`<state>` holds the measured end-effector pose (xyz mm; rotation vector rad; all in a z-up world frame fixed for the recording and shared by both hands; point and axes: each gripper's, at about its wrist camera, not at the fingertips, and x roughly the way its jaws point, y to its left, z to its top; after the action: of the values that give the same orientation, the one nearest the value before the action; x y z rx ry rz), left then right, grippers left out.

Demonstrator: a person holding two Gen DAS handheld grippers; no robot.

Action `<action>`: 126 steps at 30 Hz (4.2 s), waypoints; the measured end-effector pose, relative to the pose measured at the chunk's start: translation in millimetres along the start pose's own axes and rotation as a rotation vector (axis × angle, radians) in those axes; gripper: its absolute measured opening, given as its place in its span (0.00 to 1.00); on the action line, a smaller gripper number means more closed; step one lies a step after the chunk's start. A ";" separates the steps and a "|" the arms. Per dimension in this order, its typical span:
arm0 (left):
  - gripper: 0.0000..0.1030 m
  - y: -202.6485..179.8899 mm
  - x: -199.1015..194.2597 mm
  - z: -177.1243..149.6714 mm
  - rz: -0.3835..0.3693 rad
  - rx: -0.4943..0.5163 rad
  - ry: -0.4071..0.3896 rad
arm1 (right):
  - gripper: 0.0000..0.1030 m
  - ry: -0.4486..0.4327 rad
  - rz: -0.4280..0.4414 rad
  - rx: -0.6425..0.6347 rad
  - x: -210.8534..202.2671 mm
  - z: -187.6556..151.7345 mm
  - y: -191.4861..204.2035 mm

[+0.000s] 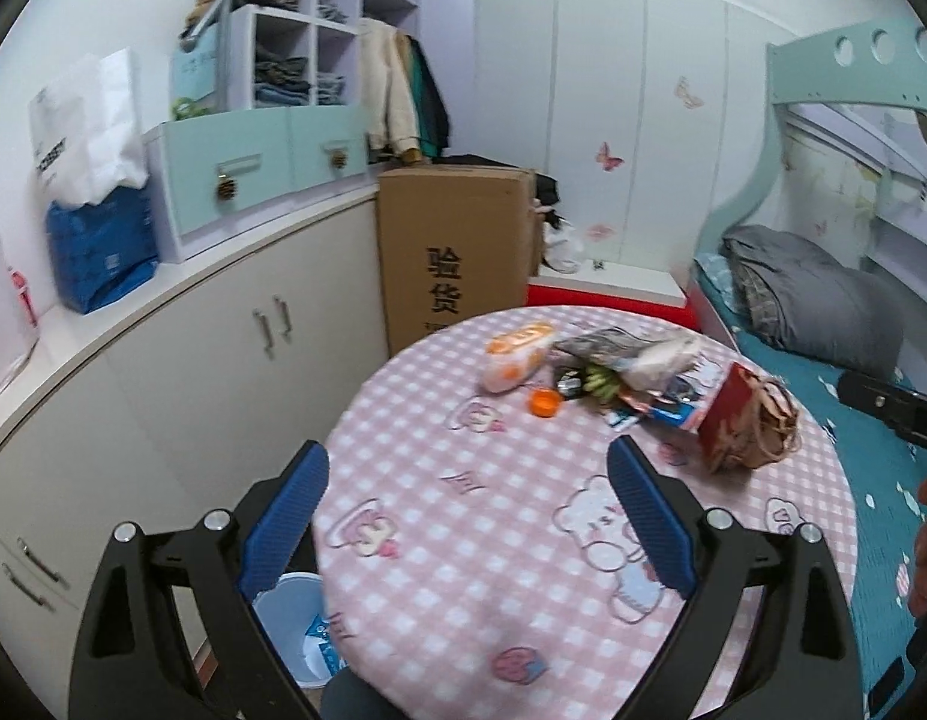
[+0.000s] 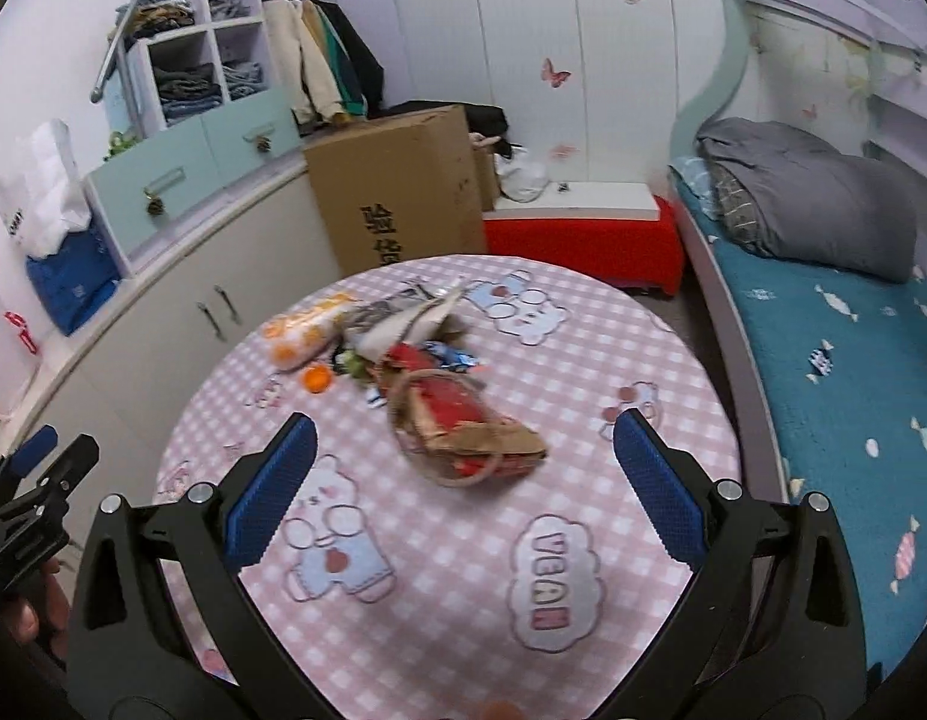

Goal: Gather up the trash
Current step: 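Return both tools to the table, then grasp the red paper bag with the right tool, then the left tool, then carry the red paper bag to the blue bin and release it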

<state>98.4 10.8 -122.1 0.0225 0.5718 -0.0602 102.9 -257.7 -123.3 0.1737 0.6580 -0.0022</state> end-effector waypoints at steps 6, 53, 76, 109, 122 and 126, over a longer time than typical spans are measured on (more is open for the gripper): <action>0.89 -32.5 20.0 4.1 -0.060 0.036 0.031 | 0.83 0.033 0.033 0.035 20.6 4.2 -20.4; 0.89 -145.6 99.3 21.0 -0.303 0.129 0.145 | 0.05 -0.028 0.222 0.162 -23.2 14.2 -68.0; 0.89 -62.9 78.0 -23.9 -0.229 0.090 0.185 | 0.24 0.354 0.206 -0.117 54.4 -113.0 20.9; 0.26 -79.0 98.2 -18.6 -0.465 0.080 0.273 | 0.04 0.148 0.162 -0.004 2.4 -62.2 -19.6; 0.60 -12.9 92.9 -25.0 -0.316 0.035 0.269 | 0.04 0.132 0.223 -0.084 10.3 -41.8 32.3; 0.59 -5.9 104.7 -34.1 -0.369 0.001 0.295 | 0.04 0.142 0.224 -0.097 11.8 -43.7 41.9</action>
<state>167.5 0.9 -207.5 -0.0748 0.8654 -0.4215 88.1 -208.7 -157.8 0.1539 0.7754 0.2592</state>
